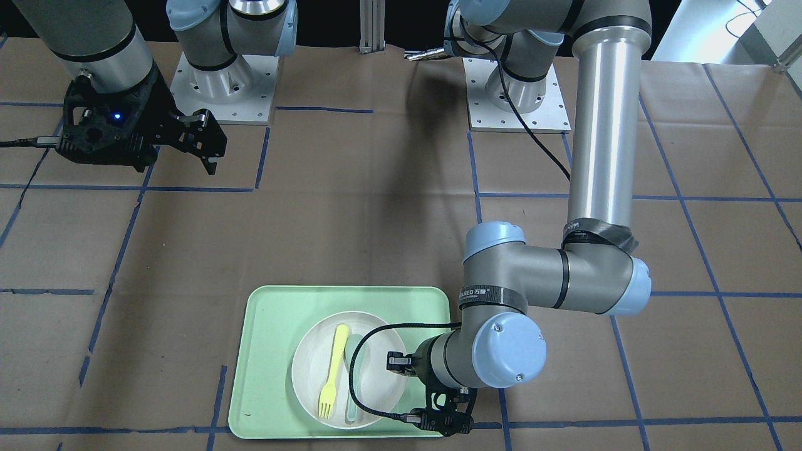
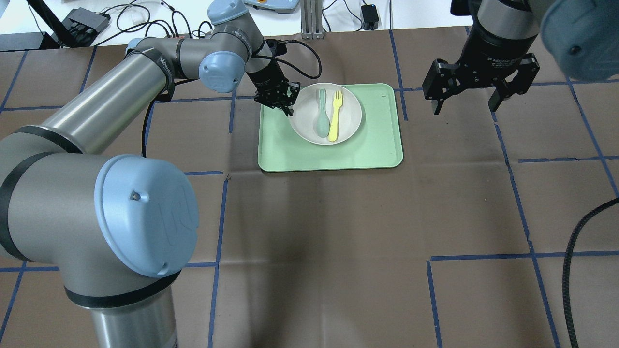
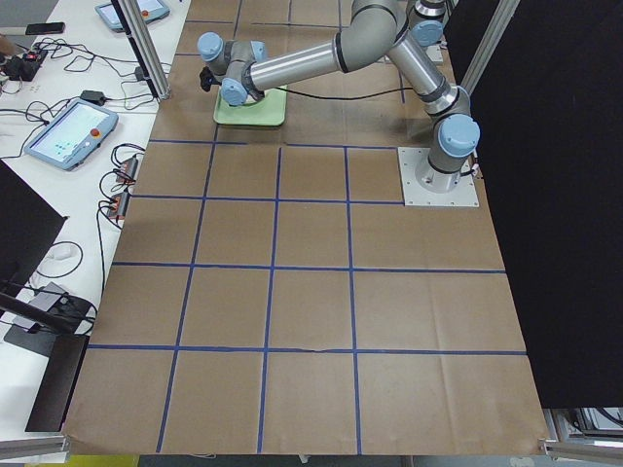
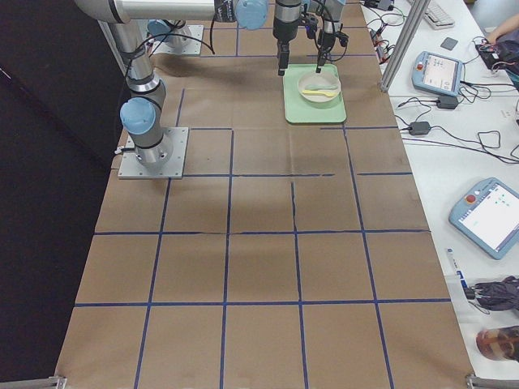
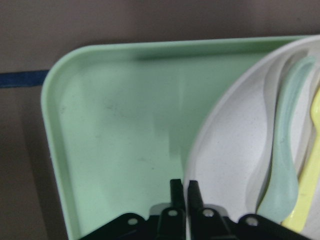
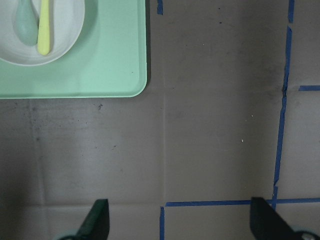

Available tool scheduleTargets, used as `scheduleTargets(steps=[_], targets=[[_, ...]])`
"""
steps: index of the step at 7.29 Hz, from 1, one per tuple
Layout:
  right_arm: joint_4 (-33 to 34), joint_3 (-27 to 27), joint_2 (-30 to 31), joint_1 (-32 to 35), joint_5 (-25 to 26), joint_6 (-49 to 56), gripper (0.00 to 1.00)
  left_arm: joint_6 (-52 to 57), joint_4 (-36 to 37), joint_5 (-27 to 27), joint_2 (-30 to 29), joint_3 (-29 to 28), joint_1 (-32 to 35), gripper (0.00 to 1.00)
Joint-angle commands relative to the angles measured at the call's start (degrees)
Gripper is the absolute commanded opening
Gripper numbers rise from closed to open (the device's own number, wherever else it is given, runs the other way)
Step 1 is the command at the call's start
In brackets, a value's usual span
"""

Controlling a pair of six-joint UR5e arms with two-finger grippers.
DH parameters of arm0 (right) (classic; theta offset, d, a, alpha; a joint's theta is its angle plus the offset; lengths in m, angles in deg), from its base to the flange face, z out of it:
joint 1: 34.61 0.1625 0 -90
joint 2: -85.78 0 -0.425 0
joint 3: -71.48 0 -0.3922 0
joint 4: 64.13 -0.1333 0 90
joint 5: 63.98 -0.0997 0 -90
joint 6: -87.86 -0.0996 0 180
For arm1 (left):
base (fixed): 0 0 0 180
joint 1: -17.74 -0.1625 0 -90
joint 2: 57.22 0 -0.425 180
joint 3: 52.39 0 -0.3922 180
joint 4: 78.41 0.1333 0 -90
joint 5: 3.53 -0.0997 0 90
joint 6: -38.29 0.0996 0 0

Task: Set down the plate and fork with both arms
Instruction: 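Open the left gripper and lift it off the plate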

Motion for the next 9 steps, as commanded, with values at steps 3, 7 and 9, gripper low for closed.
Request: scheduleTargets(steps=[3,7,9], targets=[[0.0,0.0,0.0,0.0,-0.2,0.0,1.00,-0.3,-2.9,-0.6,1.9,0.8,0.1,0.99],[0.2,0.1,0.2,0.2,-0.2,0.0,1.00,-0.5,-26.9,-14.6,22.5,-0.1,0.0,0.99],[1.7,-0.1,-0.6,0.3,-0.5,-0.8,1.00,-0.3,-33.8,-22.0,30.2,1.9,0.0,0.99]])
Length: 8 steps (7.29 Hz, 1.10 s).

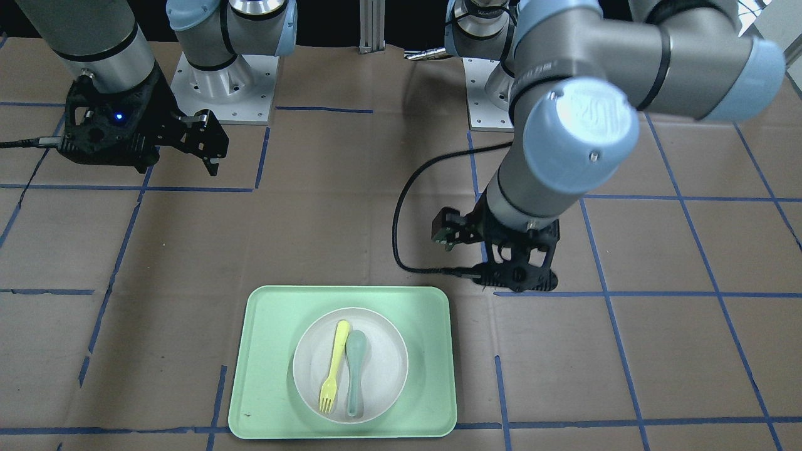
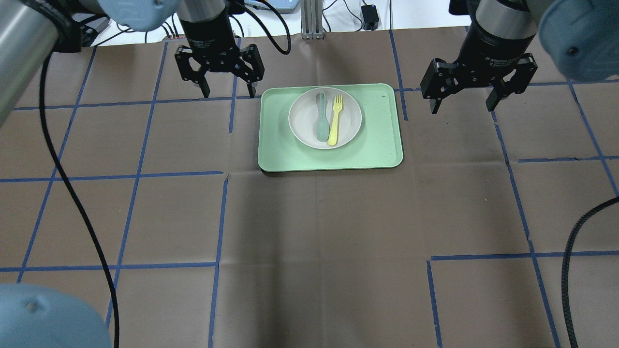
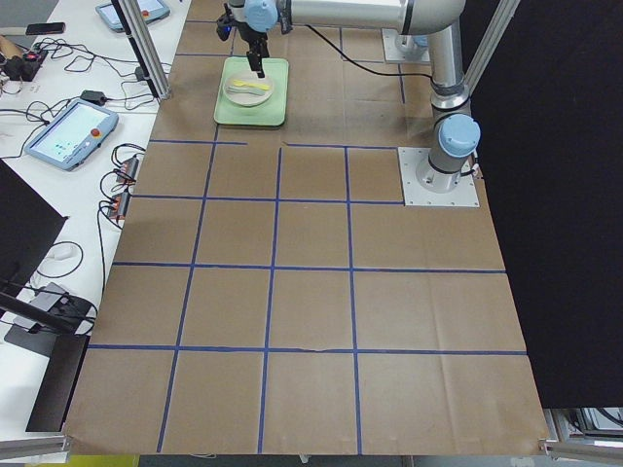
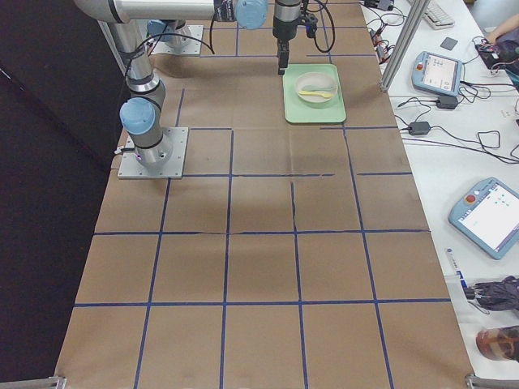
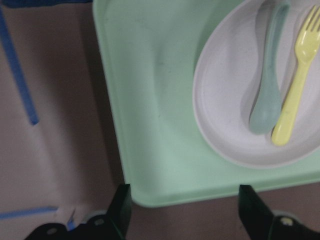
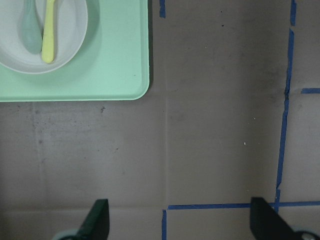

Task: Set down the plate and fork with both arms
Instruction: 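Move the right gripper over the plate while the left gripper withdraws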

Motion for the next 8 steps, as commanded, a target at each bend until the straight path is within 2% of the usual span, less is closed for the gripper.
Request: scheduleTargets(steps=[1,2,3,4,5,6,8], targets=[[1.3,-0.1,-0.8,0.2,-0.4,-0.4,1.00,0.5,-7.6,-3.6,7.0,2.5,-0.2,0.99],[1.7,0.0,-1.7,0.3,-0.5,-2.2,1.00,0.2,-7.7,-3.6,9.8,5.7,-0.3,0.99],[3.8,0.1,-2.8,0.5,-2.3,-5.4,1.00,0.3,-6.4,-3.5,13.2,11.6,-0.9,0.99],[5.0,0.3,-4.4,1.4,-3.4,-5.4,1.00,1.0,-1.7,-1.4,15.7,16.9,-1.6,0.99],[5.9,3.3,-7.6,2.9,-3.3,-6.0,1.00,1.6,1.9,-0.3,17.5,20.6,-1.6,0.99],[5.4,8.4,-12.5,4.7,-2.7,-8.1,1.00,1.6,3.9,-0.3,18.6,23.2,-2.0,0.99],[5.6,19.6,-24.0,9.6,-2.4,-11.8,1.00,2.8,5.5,-0.5,18.9,25.1,-2.1,0.99]])
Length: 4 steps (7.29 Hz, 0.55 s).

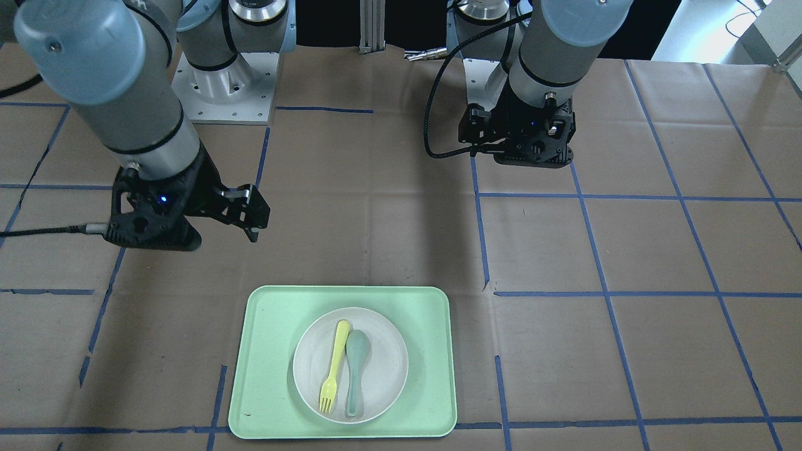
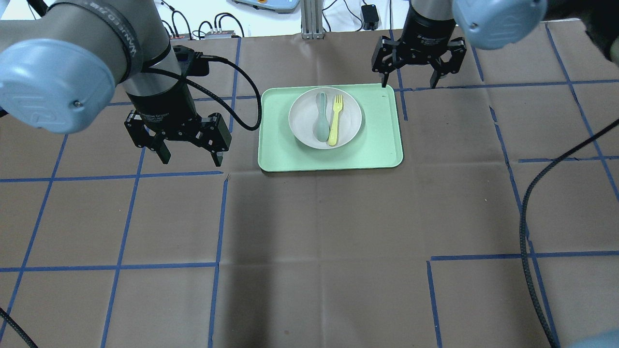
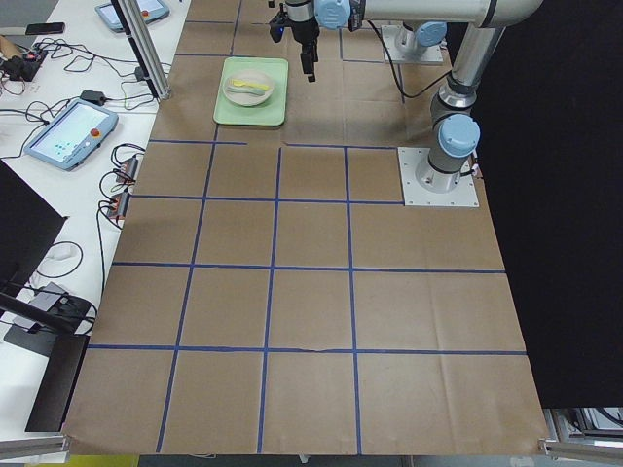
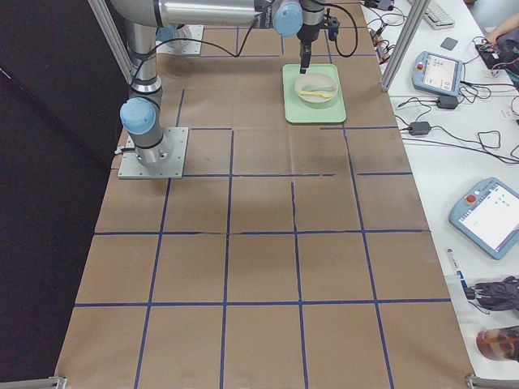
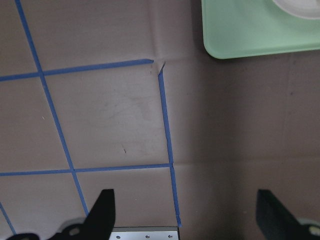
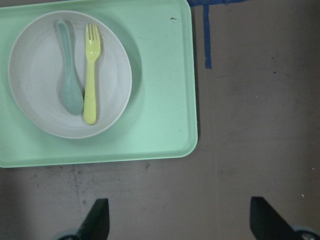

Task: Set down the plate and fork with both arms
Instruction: 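Move the right gripper over the plate while the left gripper withdraws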

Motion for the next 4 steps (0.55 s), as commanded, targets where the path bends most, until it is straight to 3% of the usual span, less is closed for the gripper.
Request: scheduleTargets(steps=[1,2,4], targets=[[0.1,12.0,-11.7,5.1,0.4,-4.5,1.00,3.1,3.7,0.3,0.3,1.6,-1.0,0.99],[-0.8,16.7,-16.1,6.1,0.5,-4.8,0.97,3.4,3.5,-0.1,0.7,1.7,-1.1,0.99],[-0.3,17.8,-18.9,6.3,0.4,-5.0,0.81,3.5,3.9,0.0,1.8,3.0,-1.2,0.99]])
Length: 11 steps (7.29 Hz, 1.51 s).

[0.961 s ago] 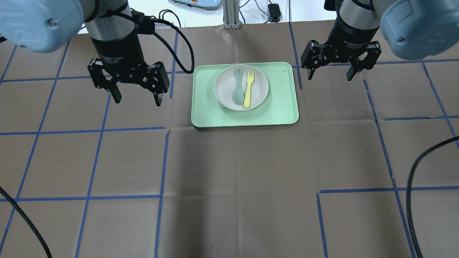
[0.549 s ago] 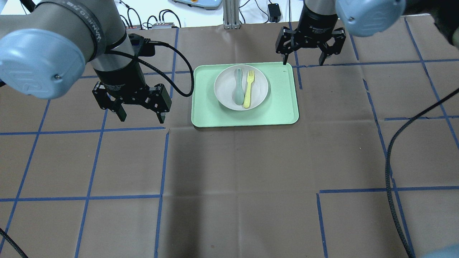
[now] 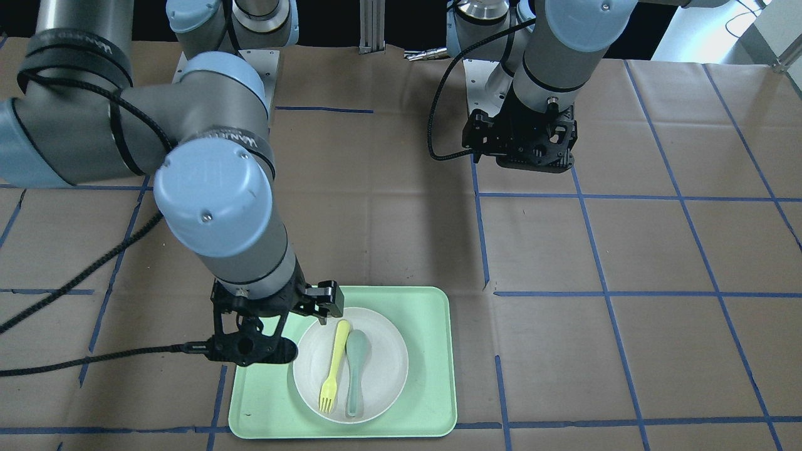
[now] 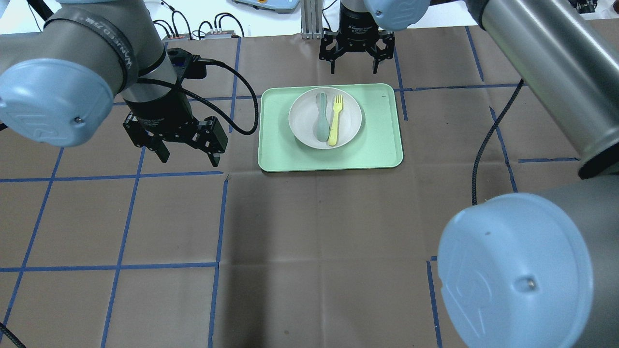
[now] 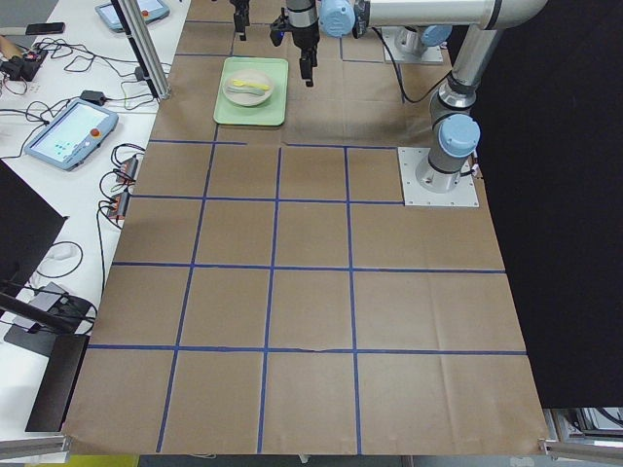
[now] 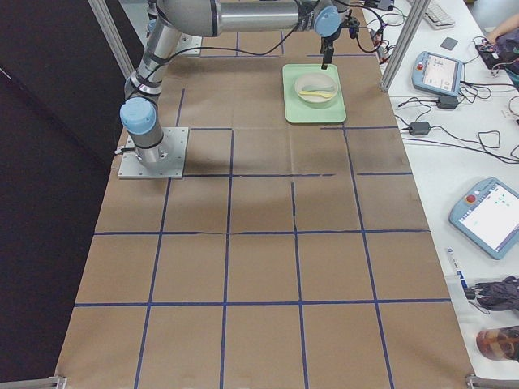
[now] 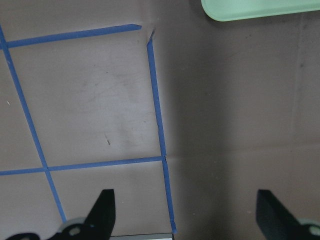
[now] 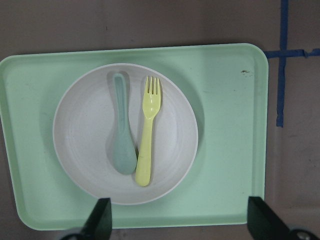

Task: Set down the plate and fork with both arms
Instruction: 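Move the right gripper over the plate while the left gripper withdraws, then lower the right gripper and close it on the yellow fork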

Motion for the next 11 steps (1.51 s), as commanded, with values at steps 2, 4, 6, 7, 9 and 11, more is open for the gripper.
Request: scheduleTargets(steps=[2,4,6,7,9,11], targets=[[0.9,1.3,-4.8,1.2,-0.3,-1.6,0.66,0.5,0.3,0.0,1.0,1.2,-1.0,0.99],[2.6,1.2,-7.1,2.1,-0.3,-2.4,0.52,0.2,0.2,-0.1,1.4,1.3,-1.1,0.99],[3.4,0.9,-9.0,2.2,-0.2,-2.4,0.45,0.2,0.0,-0.1,1.4,1.3,-1.2,0.99],[3.4,0.8,-9.6,2.7,-0.2,-2.5,0.46,0.2,0.1,-0.1,1.4,1.3,-1.3,0.99],[3.6,0.7,-11.1,3.1,-0.1,-2.5,0.46,0.2,-0.1,0.0,1.4,1.3,-1.4,0.99],[4.2,0.4,-12.3,3.1,-0.1,-2.5,0.46,0.3,-0.4,0.3,1.5,1.3,-3.0,0.99]])
